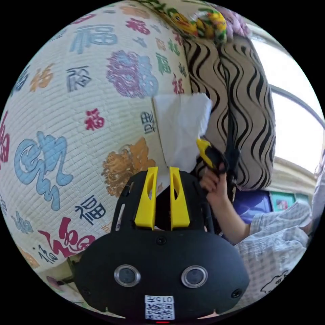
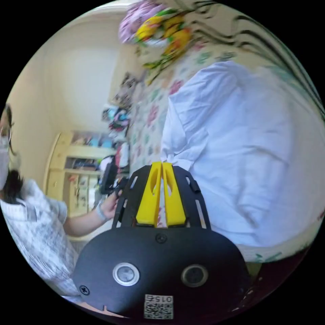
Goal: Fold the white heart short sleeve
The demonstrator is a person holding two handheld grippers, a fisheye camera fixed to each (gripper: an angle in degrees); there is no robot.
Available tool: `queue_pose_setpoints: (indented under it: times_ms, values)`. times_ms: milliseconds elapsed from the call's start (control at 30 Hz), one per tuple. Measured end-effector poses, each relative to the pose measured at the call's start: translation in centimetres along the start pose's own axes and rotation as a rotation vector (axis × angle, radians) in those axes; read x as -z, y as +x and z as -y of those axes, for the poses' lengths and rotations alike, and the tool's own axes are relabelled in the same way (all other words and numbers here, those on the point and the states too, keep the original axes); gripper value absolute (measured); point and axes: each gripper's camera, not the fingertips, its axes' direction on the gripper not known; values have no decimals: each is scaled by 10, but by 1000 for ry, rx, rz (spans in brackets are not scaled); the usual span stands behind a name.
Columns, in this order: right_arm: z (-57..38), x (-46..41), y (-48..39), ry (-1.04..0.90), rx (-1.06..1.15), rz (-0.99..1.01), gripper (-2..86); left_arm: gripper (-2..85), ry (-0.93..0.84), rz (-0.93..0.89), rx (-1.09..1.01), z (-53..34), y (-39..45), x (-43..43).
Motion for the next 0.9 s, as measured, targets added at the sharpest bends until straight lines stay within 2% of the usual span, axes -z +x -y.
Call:
queue_pose_setpoints:
  times_ms: [133,167,200,267,333,400,467,533,600,700,800,867,900]
  values:
    - [-15,-89,-61,-309,282,-86,-10,78,122,-185,123,-2,-54,40]
    - [-18,-98,-67,-345,313,-92,-10,79,119,-297,115,-4,-72,46]
    - [-24,-113,-75,-398,357,-70,-10,75,97,-435,109,-7,-89,49]
    - [-33,-134,-86,-459,383,44,-10,60,37,-539,99,-14,-109,50]
    - [-49,-170,-105,-566,431,81,-10,33,-47,-492,71,-23,-118,52]
    - [-64,-198,-118,-608,478,24,-9,4,-77,-229,36,-45,-128,74]
    - [-81,-230,-125,-703,467,8,-8,-3,-46,-136,42,-65,-142,98]
    - [-104,-266,-136,-754,415,99,-4,-5,-46,-15,43,-86,-154,120]
    - [-120,-291,-146,-796,402,125,1,-4,-99,200,34,-113,-165,136]
    - [-135,-319,-142,-869,333,81,44,6,-77,241,69,-139,-180,146]
    - [-128,-300,-116,-817,228,82,59,44,-43,277,43,-149,-175,142]
    - [-118,-273,-93,-749,166,-25,65,68,-67,243,1,-147,-166,123]
    - [-111,-251,-76,-692,125,-145,67,76,-79,213,-25,-144,-157,106]
